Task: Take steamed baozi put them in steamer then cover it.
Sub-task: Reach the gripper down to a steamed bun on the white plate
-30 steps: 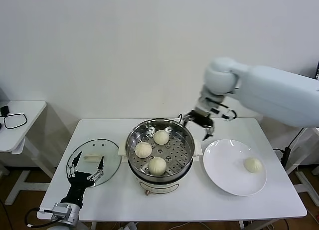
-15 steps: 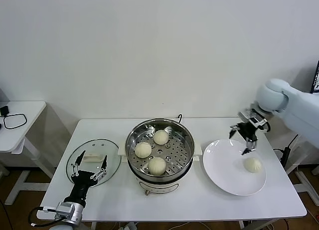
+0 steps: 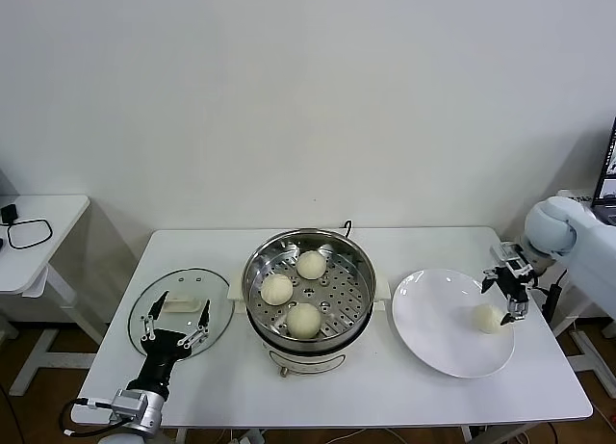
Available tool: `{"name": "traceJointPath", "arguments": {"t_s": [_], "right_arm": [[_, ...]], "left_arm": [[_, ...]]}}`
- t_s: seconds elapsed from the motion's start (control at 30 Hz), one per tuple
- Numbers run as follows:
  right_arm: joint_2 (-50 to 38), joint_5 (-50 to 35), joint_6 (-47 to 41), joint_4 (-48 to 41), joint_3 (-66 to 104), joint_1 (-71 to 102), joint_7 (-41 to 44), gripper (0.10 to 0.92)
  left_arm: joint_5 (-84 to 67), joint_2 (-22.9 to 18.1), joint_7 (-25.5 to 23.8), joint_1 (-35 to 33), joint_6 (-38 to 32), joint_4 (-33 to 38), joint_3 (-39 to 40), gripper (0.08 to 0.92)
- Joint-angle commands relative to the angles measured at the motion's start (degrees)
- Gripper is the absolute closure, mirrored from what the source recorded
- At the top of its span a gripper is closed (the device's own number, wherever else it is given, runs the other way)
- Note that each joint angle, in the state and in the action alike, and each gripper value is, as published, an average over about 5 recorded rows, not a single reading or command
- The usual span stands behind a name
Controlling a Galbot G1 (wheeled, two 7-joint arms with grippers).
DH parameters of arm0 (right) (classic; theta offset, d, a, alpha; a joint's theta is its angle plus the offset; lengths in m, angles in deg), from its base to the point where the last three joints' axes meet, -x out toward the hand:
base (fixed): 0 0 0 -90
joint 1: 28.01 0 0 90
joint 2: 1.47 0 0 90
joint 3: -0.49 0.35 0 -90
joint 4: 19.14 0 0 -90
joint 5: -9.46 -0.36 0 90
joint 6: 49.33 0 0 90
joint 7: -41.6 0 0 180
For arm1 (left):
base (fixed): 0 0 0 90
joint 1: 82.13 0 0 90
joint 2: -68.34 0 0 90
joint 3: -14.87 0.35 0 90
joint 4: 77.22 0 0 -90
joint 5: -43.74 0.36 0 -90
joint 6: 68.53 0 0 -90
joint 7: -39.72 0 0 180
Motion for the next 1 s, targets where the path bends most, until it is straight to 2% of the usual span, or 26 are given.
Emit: {"name": "traceJointPath", "arguments": {"t_s": [0.03, 1.0], "right_arm": [[1.15, 5.34, 0.21, -3.67, 6.53, 6.47, -2.72, 0.203], [6.55, 10.23, 1.89, -7.29, 10.57, 10.05, -5.38, 0.214]], "left_arm": [[0.05, 0.04, 0.0, -0.02, -0.03, 0.01, 0.11, 0.177], [0.39, 0.25, -0.25, 0.63, -0.15, -1.45, 0.03, 0.177]]}}
